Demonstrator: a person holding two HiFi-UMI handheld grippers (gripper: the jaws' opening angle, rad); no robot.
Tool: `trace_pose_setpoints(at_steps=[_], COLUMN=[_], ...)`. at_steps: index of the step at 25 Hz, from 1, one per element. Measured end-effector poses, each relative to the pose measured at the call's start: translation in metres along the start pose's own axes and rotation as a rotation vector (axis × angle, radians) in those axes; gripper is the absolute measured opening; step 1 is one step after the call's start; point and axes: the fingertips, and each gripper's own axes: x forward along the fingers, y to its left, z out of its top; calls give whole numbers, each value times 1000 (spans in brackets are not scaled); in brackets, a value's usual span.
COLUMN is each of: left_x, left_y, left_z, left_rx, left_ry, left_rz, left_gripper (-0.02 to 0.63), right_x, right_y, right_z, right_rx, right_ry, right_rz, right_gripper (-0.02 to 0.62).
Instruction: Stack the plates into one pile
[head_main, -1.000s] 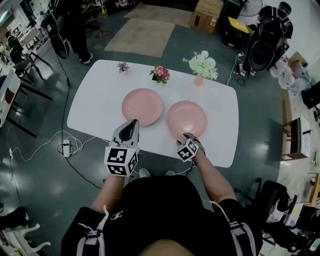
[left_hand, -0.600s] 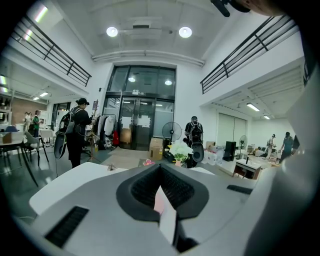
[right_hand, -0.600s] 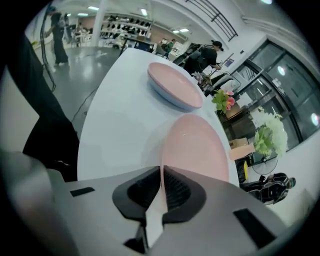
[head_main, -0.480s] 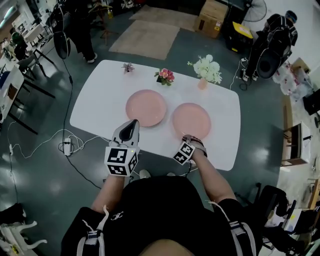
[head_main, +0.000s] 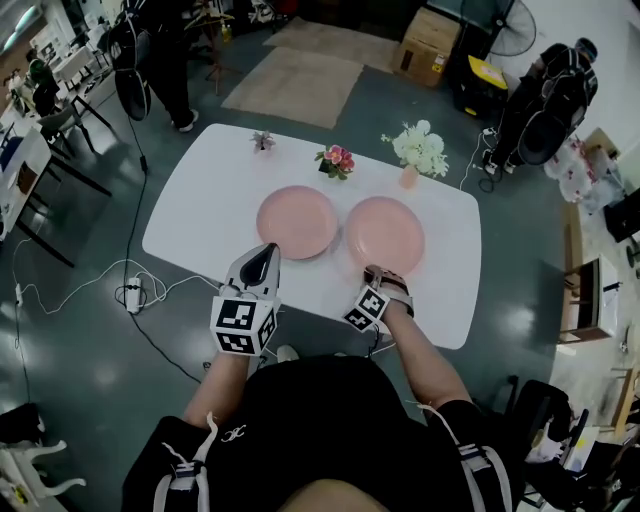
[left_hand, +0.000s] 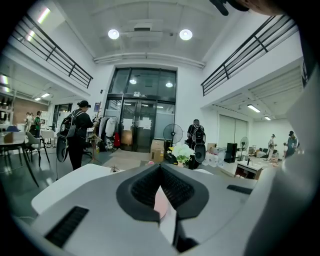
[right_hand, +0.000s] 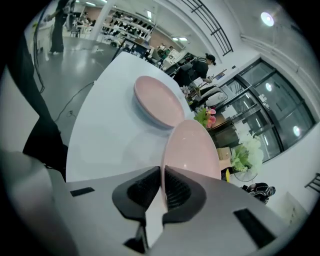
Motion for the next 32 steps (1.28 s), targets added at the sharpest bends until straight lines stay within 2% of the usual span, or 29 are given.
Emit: trace_pose_setpoints(at_steps=[3, 10, 21, 28, 32], left_x=[-4, -28, -79, -109, -121], left_y=[10, 41, 93, 114, 121], left_z=[1, -2, -8, -11, -14], left_rx=[-5, -26, -60, -69, -75], left_ry=[-1, -13, -33, -38, -34], left_rz=[23, 102, 286, 388, 428], left_gripper=[12, 12, 12, 12, 12], right_x=[-5, -11, 8, 23, 32], right_y=[-16, -22, 19, 51, 67], right_z=[26, 90, 175, 199, 205], right_rx=[-16, -76, -209, -285, -293], right_ry=[-49, -156, -271, -289, -289], right_rz=[-43, -70, 17, 83, 140], right_gripper=[32, 32, 37, 40, 40])
